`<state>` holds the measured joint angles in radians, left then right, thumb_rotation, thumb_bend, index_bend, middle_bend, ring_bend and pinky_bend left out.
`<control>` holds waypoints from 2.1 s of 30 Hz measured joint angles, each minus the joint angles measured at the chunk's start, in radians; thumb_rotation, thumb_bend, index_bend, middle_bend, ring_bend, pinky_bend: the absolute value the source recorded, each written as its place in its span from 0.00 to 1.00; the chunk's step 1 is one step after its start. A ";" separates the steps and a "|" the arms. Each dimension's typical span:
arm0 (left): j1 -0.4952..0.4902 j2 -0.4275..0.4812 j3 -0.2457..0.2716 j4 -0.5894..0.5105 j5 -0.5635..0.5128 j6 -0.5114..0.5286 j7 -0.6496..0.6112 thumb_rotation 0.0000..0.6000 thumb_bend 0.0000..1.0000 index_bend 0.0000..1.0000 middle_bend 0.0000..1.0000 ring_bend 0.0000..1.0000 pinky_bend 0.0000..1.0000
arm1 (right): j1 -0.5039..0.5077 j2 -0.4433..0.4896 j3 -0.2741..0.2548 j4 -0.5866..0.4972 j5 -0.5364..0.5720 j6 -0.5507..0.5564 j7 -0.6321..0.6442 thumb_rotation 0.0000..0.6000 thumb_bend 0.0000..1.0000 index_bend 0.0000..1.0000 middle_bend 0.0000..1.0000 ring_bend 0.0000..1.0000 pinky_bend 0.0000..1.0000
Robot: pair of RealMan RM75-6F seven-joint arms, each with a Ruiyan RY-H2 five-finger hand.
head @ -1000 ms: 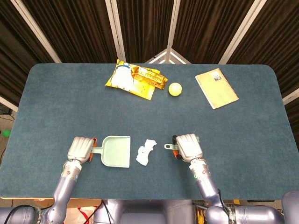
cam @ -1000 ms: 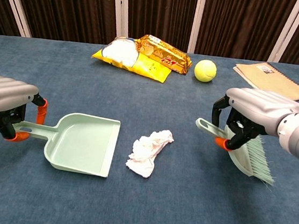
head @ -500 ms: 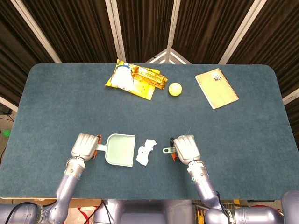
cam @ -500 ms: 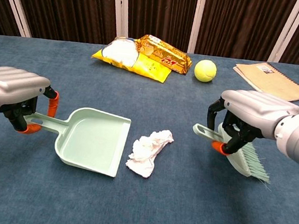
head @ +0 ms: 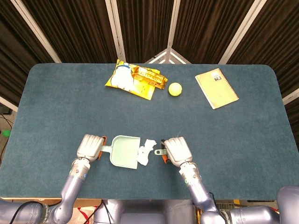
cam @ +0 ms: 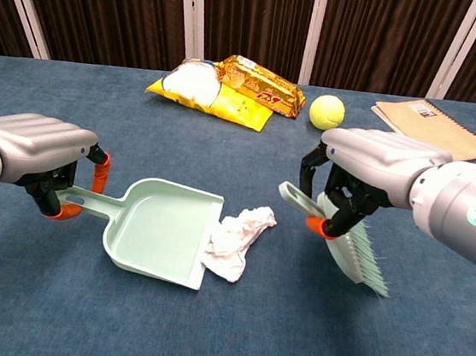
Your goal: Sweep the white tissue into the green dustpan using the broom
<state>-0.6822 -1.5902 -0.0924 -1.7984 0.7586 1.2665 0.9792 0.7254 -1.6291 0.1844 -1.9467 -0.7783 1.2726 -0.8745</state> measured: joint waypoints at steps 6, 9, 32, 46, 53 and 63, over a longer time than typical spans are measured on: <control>-0.012 -0.021 -0.007 0.014 -0.016 -0.001 -0.003 1.00 0.65 0.67 1.00 1.00 1.00 | 0.039 -0.035 0.038 -0.019 0.064 0.016 -0.033 1.00 0.40 0.77 0.88 0.91 0.81; -0.021 -0.034 -0.011 0.023 -0.025 -0.005 -0.001 1.00 0.65 0.67 1.00 1.00 1.00 | 0.058 -0.051 0.057 -0.020 0.091 0.020 -0.043 1.00 0.40 0.77 0.88 0.91 0.82; -0.070 -0.109 -0.024 0.042 -0.068 0.018 0.031 1.00 0.65 0.67 1.00 1.00 1.00 | 0.192 -0.140 0.209 -0.106 0.212 0.020 0.010 1.00 0.40 0.77 0.88 0.91 0.81; -0.064 -0.073 -0.014 0.022 -0.066 0.027 0.012 1.00 0.65 0.67 1.00 1.00 1.00 | 0.198 -0.029 0.234 -0.099 0.172 0.061 0.029 1.00 0.40 0.77 0.88 0.91 0.81; -0.060 -0.064 -0.005 0.012 -0.061 0.032 0.004 1.00 0.65 0.67 1.00 1.00 1.00 | 0.175 0.038 0.156 -0.080 0.153 0.070 0.013 1.00 0.40 0.77 0.88 0.91 0.81; -0.059 -0.065 -0.001 -0.003 -0.059 0.042 0.001 1.00 0.65 0.67 1.00 1.00 1.00 | 0.175 0.038 0.074 -0.087 0.178 0.081 -0.039 1.00 0.40 0.77 0.88 0.91 0.82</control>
<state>-0.7410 -1.6554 -0.0931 -1.8011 0.6997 1.3084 0.9806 0.9001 -1.5912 0.2580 -2.0338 -0.6004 1.3536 -0.9137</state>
